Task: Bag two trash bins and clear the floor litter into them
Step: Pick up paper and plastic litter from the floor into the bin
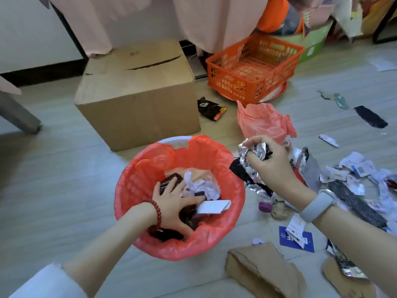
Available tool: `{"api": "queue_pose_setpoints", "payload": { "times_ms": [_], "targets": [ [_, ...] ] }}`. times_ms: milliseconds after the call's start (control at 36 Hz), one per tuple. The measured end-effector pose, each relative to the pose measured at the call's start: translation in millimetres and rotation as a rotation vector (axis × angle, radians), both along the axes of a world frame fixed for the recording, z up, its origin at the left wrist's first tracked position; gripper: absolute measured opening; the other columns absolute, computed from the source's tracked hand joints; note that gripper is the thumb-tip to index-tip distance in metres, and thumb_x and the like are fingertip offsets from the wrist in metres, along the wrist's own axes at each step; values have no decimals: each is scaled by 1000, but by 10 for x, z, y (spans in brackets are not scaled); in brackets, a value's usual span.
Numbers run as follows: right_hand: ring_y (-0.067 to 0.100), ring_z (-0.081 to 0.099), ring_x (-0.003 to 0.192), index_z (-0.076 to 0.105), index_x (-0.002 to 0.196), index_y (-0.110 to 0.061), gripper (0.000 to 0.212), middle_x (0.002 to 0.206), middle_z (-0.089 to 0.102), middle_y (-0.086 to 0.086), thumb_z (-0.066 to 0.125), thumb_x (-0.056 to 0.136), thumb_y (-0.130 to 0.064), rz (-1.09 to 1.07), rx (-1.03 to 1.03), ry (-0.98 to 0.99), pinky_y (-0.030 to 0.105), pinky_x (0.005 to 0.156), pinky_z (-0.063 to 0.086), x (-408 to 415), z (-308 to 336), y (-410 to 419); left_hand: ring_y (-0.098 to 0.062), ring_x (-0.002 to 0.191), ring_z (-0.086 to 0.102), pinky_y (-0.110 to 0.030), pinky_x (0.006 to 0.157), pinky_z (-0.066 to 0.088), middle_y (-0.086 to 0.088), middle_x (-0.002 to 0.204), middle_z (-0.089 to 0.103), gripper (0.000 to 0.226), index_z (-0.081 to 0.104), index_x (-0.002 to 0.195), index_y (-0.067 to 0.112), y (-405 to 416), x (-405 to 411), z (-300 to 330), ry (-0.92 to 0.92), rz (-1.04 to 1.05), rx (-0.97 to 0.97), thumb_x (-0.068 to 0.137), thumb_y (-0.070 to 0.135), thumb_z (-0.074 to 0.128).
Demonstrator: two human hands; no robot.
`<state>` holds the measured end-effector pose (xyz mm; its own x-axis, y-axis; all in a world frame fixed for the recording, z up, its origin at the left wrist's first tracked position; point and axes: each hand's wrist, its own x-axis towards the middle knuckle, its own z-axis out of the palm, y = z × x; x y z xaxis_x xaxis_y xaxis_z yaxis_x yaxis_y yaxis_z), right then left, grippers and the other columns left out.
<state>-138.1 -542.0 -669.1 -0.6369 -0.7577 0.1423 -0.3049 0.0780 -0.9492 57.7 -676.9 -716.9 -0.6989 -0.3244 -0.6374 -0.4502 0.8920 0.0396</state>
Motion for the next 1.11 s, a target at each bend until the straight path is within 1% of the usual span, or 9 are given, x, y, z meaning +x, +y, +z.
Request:
{"api": "queue_pose_setpoints", "payload": {
  "times_ms": [56, 139, 222, 306, 472, 611, 722, 944, 1111],
  "targets": [
    [23, 49, 60, 59, 91, -14, 17, 84, 60, -5, 56, 83, 0, 31, -19, 50, 21, 61, 40, 103, 53, -91, -30, 139, -22, -63, 106, -9, -3, 153, -20, 91, 14, 136, 57, -84, 1, 219, 75, 11, 21, 63, 64, 68],
    [2, 54, 76, 56, 97, -19, 16, 91, 58, -13, 59, 84, -10, 83, -41, 73, 13, 73, 40, 254, 104, -256, -28, 141, -18, -59, 111, -6, 0, 154, -16, 86, 28, 130, 59, -286, 44, 466, 164, 72, 42, 55, 71, 68],
    [4, 53, 89, 52, 102, -25, 22, 102, 57, -4, 61, 84, -17, 166, 13, 109, 10, 79, 39, 408, 79, -411, -21, 144, -1, -56, 113, 6, 4, 155, 7, 70, 37, 114, 66, -481, 153, 591, 362, 193, 97, 46, 81, 45],
    [3, 47, 103, 50, 110, -24, 28, 113, 53, 1, 54, 83, -31, 293, 89, 240, 5, 89, 32, 602, -51, -529, -25, 140, 20, -56, 110, 19, -1, 148, 31, 59, 57, 116, 42, -651, 295, 497, 653, 352, -83, 65, 66, 38],
    [36, 15, 141, 15, 142, -41, 62, 153, 18, 7, 15, 84, -63, 739, 509, 961, 62, 105, 23, 955, -675, -629, -27, 139, 21, -49, 110, 26, -14, 151, 21, 59, 27, 143, 20, -787, 468, 63, 792, 638, -107, 89, 16, 50],
    [39, -11, 142, -11, 138, -53, 71, 156, -14, 2, 12, 74, -74, 1038, 789, 1092, 72, 102, 3, 1020, -1020, -791, -28, 126, 40, -36, 102, 35, -11, 140, 38, 63, 22, 145, 17, -815, 554, -154, 835, 646, -25, 88, 9, 49],
    [39, -8, 142, -7, 141, -49, 74, 157, -12, 2, 44, 88, -57, 1100, 938, 1136, 74, 99, 13, 1033, -1254, -913, -26, 116, 47, -36, 89, 42, -6, 133, 43, 62, 20, 145, 28, -780, 564, -172, 845, 685, -52, 90, 12, 45],
    [38, -8, 142, -9, 140, -50, 79, 157, -6, 2, 48, 85, -57, 1066, 994, 1150, 75, 101, 8, 1042, -1454, -1019, -29, 105, 52, -38, 76, 47, -5, 128, 44, 61, 16, 144, 37, -756, 549, -151, 818, 707, -108, 91, 22, 43],
    [31, -17, 142, -15, 137, -53, 91, 156, -16, 0, 51, 76, -69, 1040, 973, 763, 68, 106, -5, 986, -996, -992, -29, 109, 52, -42, 90, 45, -7, 131, 43, 54, 30, 140, 32, -768, 497, -88, 824, 713, -143, 89, 24, 48]
  ]
}}
